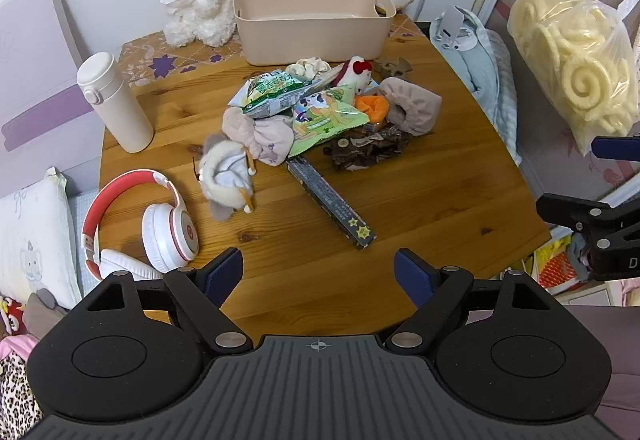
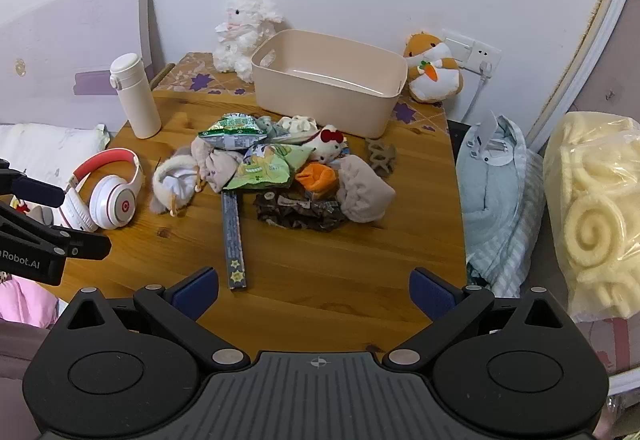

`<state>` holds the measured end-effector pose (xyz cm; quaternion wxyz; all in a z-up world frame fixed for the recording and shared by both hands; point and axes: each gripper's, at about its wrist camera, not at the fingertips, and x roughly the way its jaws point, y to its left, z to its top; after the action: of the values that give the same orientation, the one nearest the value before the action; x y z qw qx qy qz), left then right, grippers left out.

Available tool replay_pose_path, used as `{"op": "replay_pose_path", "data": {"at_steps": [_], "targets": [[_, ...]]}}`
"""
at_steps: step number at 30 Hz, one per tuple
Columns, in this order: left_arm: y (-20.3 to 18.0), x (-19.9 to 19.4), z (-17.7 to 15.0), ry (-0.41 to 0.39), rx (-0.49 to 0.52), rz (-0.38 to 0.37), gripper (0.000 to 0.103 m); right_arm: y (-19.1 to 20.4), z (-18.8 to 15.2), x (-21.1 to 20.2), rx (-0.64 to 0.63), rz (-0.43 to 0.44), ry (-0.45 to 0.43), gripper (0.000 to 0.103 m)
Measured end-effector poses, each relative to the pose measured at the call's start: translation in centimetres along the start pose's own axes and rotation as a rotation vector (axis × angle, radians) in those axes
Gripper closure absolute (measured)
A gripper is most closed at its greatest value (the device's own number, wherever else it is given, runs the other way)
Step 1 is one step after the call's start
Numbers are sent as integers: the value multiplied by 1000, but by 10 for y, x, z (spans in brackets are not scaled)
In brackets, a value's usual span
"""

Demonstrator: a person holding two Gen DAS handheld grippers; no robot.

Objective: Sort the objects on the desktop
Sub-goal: 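Move both tools toward the pile of clutter on the table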

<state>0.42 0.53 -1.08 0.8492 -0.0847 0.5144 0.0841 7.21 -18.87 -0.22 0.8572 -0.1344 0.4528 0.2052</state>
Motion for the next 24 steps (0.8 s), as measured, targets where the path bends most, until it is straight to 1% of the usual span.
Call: {"op": "replay_pose_path", "data": {"at_steps": [1,6,12,15,19,24], "targets": [[0,0,0,-1,-15,10,19,-1,0,1,-1,2,-1,0],[-5,4,4,15,-24,39,19,-2,6,8,-18,10,-1,0],[-6,9,11,19,-26,46,19,-9,15,14,-24,27,-7,0],[-5,15,18,19,-62,68,19,-12,19,22,-33,29,-11,0],[-3,24,29,18,-89,96,19,-19,24,36,-69,22,-19,0],[-2,43,44,40,-119,98,19,-33,34,56,-145,23,-47,0]]}}
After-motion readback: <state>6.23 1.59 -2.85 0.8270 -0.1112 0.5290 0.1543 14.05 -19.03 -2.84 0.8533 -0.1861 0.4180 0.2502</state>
